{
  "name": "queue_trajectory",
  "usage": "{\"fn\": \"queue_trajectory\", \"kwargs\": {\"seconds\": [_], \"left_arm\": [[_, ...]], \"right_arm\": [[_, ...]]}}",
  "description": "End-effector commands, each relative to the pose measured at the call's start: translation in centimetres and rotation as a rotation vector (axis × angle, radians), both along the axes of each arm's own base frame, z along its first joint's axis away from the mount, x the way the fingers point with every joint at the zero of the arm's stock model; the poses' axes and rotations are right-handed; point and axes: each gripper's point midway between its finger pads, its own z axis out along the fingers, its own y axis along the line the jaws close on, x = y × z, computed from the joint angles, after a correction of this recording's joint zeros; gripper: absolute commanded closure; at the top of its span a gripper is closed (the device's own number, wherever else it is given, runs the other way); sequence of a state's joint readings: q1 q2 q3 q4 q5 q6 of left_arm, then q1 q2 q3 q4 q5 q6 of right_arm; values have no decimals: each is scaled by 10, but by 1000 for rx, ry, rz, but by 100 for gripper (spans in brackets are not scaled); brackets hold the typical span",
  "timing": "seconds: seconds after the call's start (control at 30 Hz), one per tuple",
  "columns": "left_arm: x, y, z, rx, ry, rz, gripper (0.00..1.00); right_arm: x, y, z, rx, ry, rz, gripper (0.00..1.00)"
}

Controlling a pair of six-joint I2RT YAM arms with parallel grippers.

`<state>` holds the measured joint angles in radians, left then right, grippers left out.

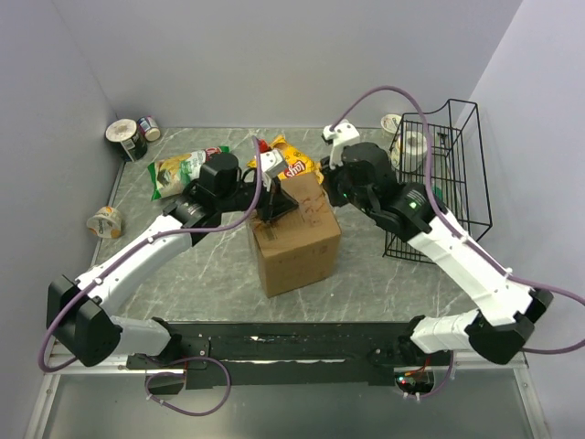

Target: Unpack the express box

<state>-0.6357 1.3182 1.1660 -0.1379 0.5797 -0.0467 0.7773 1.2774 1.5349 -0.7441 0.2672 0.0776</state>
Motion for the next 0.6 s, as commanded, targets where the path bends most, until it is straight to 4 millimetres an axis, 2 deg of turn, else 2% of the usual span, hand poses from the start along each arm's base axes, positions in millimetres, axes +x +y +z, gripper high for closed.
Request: {"fn": "queue_trajectory", "kwargs": {"seconds": [0.0, 0.13, 0.23, 0.37, 0.43, 0.57], "left_arm": [[-18, 12, -12, 35, 100, -22, 99], [-28, 16, -8, 48, 76, -59, 99], [-30, 14, -1, 40, 38, -111, 99], [-33, 2, 16, -10, 34, -191, 99], [-30, -2, 13, -6, 43, -212, 99], [-29, -3, -2, 26, 71, -219, 99]], "right_arm": [[19, 40, 24, 98, -69, 89, 100], [28, 53, 23, 92, -69, 115, 100], [27, 53, 16, 75, -50, 132, 100], [28, 37, 18, 77, -62, 116, 100], [35, 27, 23, 91, -72, 110, 100], [46, 11, 47, 96, -183, 137, 100]]}}
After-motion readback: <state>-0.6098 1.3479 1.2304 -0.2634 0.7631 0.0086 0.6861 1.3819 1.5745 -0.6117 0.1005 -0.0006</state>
